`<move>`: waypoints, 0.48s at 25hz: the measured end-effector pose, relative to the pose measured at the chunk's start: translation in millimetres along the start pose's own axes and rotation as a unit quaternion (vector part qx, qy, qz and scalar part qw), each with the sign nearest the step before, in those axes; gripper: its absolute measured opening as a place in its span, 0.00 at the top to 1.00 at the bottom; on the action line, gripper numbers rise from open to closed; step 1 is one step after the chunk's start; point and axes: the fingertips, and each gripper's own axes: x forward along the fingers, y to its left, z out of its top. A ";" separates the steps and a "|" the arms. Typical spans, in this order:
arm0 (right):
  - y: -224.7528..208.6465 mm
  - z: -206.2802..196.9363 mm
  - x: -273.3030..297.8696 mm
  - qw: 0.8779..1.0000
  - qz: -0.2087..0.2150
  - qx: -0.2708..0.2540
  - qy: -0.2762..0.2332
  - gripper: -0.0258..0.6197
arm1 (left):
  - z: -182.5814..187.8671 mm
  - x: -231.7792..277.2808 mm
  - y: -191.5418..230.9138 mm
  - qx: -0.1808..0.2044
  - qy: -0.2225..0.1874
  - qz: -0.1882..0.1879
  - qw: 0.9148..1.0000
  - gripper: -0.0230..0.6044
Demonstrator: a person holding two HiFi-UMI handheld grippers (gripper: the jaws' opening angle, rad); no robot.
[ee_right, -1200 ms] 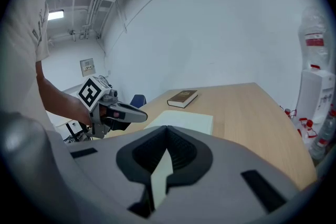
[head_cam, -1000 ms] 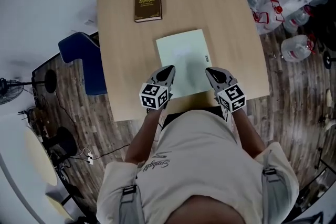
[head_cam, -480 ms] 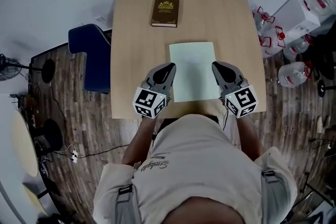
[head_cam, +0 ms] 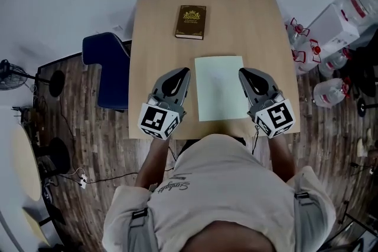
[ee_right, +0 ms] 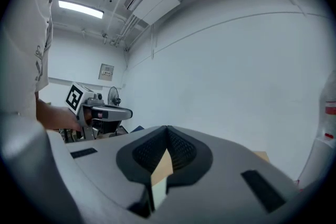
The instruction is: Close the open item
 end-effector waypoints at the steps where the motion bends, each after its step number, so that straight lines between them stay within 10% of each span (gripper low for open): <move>1: 0.2 7.6 -1.1 1.000 0.001 -0.004 -0.007 0.98 | 3.2 -0.9 1.5 0.007 -0.001 0.003 1.000 0.94; 12: -5.7 50.9 13.6 0.997 -0.014 -0.057 -0.047 0.98 | 35.7 -2.1 33.1 0.032 -0.038 0.033 0.998 0.94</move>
